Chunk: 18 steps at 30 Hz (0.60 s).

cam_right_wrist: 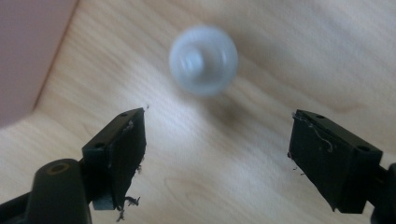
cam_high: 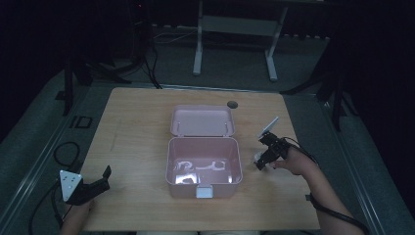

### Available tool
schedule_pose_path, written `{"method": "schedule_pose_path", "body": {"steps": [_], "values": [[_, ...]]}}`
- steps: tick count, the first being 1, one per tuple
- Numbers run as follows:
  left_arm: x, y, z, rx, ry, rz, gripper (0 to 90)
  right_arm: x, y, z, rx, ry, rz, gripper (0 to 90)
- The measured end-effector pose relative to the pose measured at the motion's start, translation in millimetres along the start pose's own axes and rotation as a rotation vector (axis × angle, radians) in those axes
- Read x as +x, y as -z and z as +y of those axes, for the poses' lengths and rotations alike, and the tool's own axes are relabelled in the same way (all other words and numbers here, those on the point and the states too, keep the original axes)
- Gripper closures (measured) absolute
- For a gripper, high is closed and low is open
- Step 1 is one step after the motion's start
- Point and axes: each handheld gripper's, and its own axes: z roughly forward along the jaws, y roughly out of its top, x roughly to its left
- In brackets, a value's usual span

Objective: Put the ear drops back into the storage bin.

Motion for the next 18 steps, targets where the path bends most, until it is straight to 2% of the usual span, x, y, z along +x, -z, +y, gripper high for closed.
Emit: {"method": "schedule_pose_path", "body": {"steps": [2, 9, 15, 16, 18], "values": [[0.0, 0.0, 0.0, 0.0, 0.0, -0.001, 0.3, 2.7, -1.4, 5.6, 0.007, 0.006, 0.011, 18.4], [0.0, 0.2, 0.0, -0.001, -0.002, -0.002, 0.3, 6.0, -8.4, 19.8, 0.021, 0.012, 0.001, 18.5], [-0.1, 0.2, -0.1, -0.002, -0.001, -0.004, 0.3, 5.3, -15.3, 31.6, 0.033, -0.001, -0.016, 24.8], [0.0, 0.2, -0.1, -0.002, -0.002, -0.004, 0.3, 5.2, -16.1, 35.0, 0.03, -0.007, -0.019, 28.9], [0.0, 0.3, -0.1, -0.002, -0.002, -0.004, 0.3, 6.0, -17.0, 36.8, 0.044, 0.007, -0.027, 31.7]]}}
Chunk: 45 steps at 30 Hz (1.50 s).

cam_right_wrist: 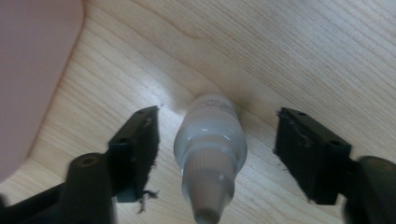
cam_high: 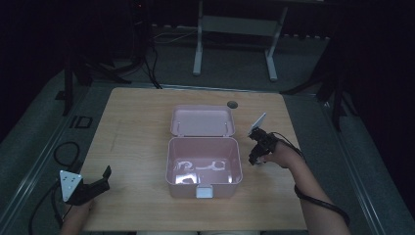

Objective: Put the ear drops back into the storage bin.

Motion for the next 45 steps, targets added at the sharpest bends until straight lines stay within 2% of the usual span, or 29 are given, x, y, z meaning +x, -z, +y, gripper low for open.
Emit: {"method": "schedule_pose_path", "body": {"steps": [3, 4, 5, 8, 12, 16, 23, 24, 28, 33, 34, 36, 37, 38, 39, 40, 41, 42, 44, 45], "values": [[0.0, 0.0, 0.0, 0.0, 0.0, -0.001, 0.3, 1.6, -1.8, 1.4, 0.021, 0.019, -0.004, 35.2], [0.0, 0.0, 0.0, 0.0, 0.0, -0.001, 0.4, 5.4, -4.7, 1.8, 0.055, 0.066, -0.023, 39.2], [0.0, 0.0, 0.0, 0.0, 0.0, -0.001, 0.3, 5.4, -4.7, 1.8, 0.055, 0.066, -0.023, 39.2], [0.0, 0.1, 0.0, 0.0, -0.001, -0.001, 0.3, 8.3, -8.2, 3.3, 0.072, 0.088, -0.022, 47.9], [0.0, 0.1, 0.0, 0.0, 0.0, -0.001, 0.3, 9.3, -10.7, 4.5, 0.082, 0.104, -0.021, 53.0], [0.0, 0.0, 0.0, 0.0, -0.001, -0.002, 0.3, 11.2, -10.9, 4.9, 0.086, 0.138, -0.057, 59.1], [0.0, 0.0, 0.0, 0.0, -0.001, -0.002, 0.4, 13.7, -9.4, -0.5, 0.1, 0.228, -0.092, 59.3], [0.0, 0.0, 0.0, 0.0, -0.001, -0.002, 0.3, 13.7, -9.4, -0.5, 0.1, 0.228, -0.092, 59.3], [0.0, 0.0, 0.0, 0.001, -0.001, -0.001, 0.3, 14.6, -7.5, -7.6, 0.118, 0.296, -0.101, 59.4], [-0.1, 0.0, 0.0, 0.001, -0.002, 0.0, 0.4, 14.9, -6.7, -14.9, 0.116, 0.345, -0.104, 59.4], [-0.1, 0.0, 0.1, 0.001, -0.001, 0.0, 0.3, 15.3, -5.9, -20.9, 0.106, 0.382, -0.114, 59.3], [-0.1, -0.1, 0.1, 0.002, -0.001, 0.0, 0.3, 15.1, -5.3, -25.9, 0.101, 0.419, -0.116, 59.4], [-0.1, -0.1, 0.1, 0.003, -0.002, 0.001, 0.3, 15.1, -5.3, -25.9, 0.101, 0.419, -0.116, 59.4], [-0.1, -0.1, 0.1, 0.003, -0.002, 0.0, 0.3, 15.5, -4.6, -32.3, 0.098, 0.46, -0.118, 59.3], [-0.2, -0.1, 0.1, 0.003, -0.003, 0.001, 0.3, 15.5, -4.6, -32.3, 0.098, 0.46, -0.118, 59.3], [-0.2, -0.1, 0.1, 0.003, -0.002, 0.001, 0.3, 16.6, -4.2, -36.1, 0.087, 0.502, -0.122, 59.3], [-0.2, -0.1, 0.1, 0.003, -0.002, 0.001, 0.3, 17.2, -3.8, -40.6, 0.086, 0.53, -0.101, 59.3], [-0.2, -0.2, 0.2, 0.004, -0.002, 0.002, 0.3, 19.8, -4.4, -47.9, 0.086, 0.6, -0.109, 59.4], [-0.2, -0.2, 0.2, 0.004, -0.002, 0.002, 0.3, 21.4, -4.8, -53.2, 0.092, 0.634, -0.102, 59.3], [-0.2, -0.2, 0.2, 0.004, -0.003, 0.002, 0.3, 21.4, -4.8, -53.2, 0.092, 0.634, -0.102, 59.3]]}}
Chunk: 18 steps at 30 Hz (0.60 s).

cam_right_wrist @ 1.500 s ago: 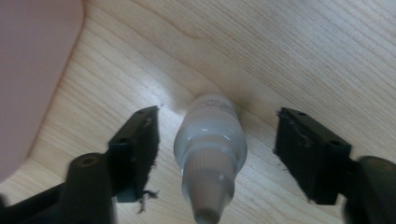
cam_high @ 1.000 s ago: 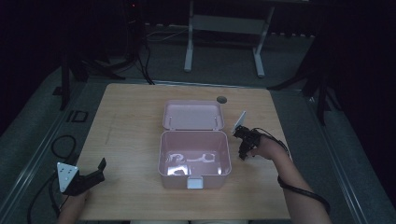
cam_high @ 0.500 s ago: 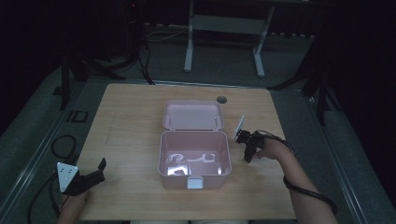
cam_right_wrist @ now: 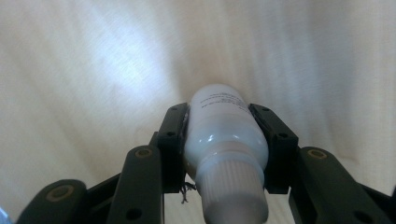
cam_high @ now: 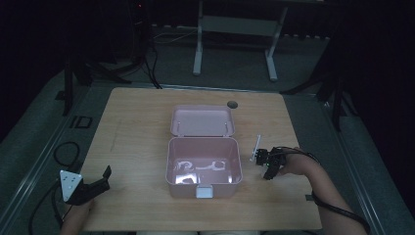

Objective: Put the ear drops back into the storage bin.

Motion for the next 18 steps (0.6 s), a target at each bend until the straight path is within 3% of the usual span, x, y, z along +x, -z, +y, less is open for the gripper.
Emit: {"method": "schedule_pose_path", "body": {"steps": [1, 4, 11, 14, 18], "values": [[0.0, 0.0, 0.0, 0.0, 0.001, 0.0, 0.3, 6.3, 0.1, -2.9, 0.0, 0.05, -0.023, 59.3], [0.0, 0.0, 0.0, 0.0, 0.0, 0.0, 0.3, 12.9, 0.8, -4.8, 0.007, 0.091, -0.06, 59.4], [0.0, 0.1, 0.0, 0.0, 0.0, 0.0, 0.3, 25.2, 2.2, -8.4, 0.015, 0.164, -0.095, 59.4], [-0.1, 0.0, 0.0, 0.001, -0.001, 0.0, 0.3, 35.3, 6.6, -12.9, 0.001, 0.249, -0.116, 59.4], [-0.2, -0.1, 0.1, 0.002, -0.001, 0.002, 0.3, 42.9, 11.4, -15.1, -0.011, 0.302, -0.127, 59.4]]}}
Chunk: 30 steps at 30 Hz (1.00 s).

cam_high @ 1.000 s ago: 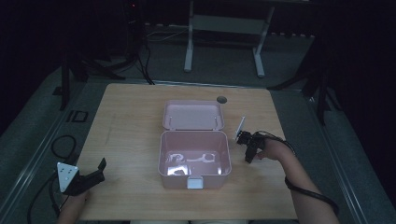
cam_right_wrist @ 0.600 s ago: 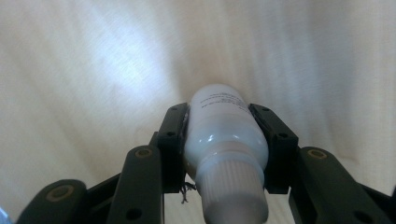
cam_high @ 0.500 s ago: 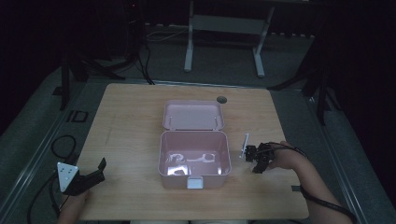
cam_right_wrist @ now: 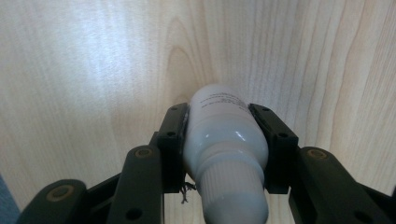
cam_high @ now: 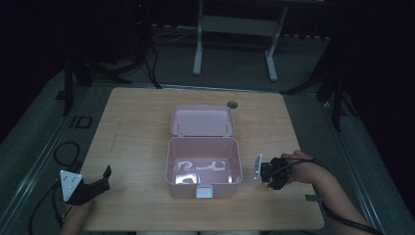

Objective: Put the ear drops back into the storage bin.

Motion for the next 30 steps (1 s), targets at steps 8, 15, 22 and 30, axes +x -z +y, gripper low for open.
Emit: {"method": "schedule_pose_path", "body": {"steps": [8, 15, 22, 30], "values": [[0.1, -0.1, 0.1, 0.002, 0.001, 0.001, 0.3, 6.7, 13.5, 5.7, -0.01, 0.051, 0.005, 59.4], [0.0, -0.1, 0.1, 0.002, 0.0, 0.002, 0.4, 6.4, 37.0, 10.2, -0.006, 0.047, 0.045, 59.5], [-0.1, -0.1, 0.1, 0.001, -0.001, 0.001, 0.3, 4.7, 68.7, 21.3, 0.03, 0.049, 0.034, 59.5], [-0.1, -0.1, 0.0, 0.0, 0.0, 0.001, 0.4, 1.3, 101.1, 39.3, 0.041, 0.062, 0.033, 59.5]]}}
